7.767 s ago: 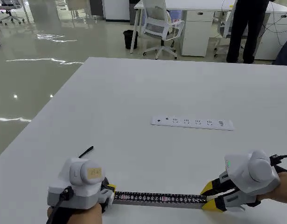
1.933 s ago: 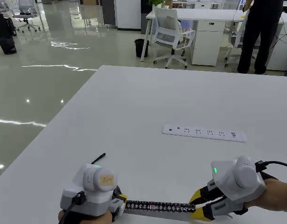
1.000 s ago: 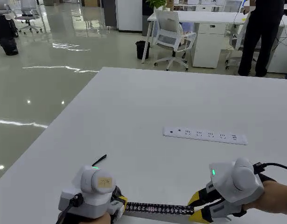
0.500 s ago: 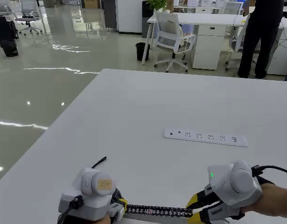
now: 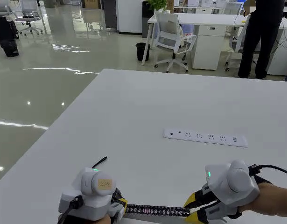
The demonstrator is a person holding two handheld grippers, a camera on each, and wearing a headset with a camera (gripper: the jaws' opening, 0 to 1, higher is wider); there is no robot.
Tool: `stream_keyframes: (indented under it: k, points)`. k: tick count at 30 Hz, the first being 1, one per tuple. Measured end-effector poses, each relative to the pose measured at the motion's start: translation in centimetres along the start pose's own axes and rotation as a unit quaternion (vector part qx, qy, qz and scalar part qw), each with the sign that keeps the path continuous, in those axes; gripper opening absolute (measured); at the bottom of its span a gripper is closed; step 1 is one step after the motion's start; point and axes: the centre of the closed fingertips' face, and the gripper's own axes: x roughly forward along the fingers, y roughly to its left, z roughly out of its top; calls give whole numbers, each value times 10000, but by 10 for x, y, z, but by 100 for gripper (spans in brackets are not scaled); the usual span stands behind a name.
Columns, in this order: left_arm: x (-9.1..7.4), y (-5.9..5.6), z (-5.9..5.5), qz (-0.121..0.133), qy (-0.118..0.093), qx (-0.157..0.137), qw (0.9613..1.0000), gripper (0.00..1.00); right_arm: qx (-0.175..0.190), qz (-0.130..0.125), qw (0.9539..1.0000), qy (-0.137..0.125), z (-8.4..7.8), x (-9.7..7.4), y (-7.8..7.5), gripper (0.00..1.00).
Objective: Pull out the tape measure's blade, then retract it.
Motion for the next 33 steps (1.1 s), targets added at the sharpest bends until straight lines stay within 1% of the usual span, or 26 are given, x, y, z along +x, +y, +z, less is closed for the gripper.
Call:
stream_keyframes:
  k: [10,33]
  points:
    - [0,0,0,-13,-4,-13,10000,58,-24,24,10000,-33,6,5,0,15]
    - [0,0,0,-26,-11,-32,10000,58,-17,31,10000,-68,12,10,0,15]
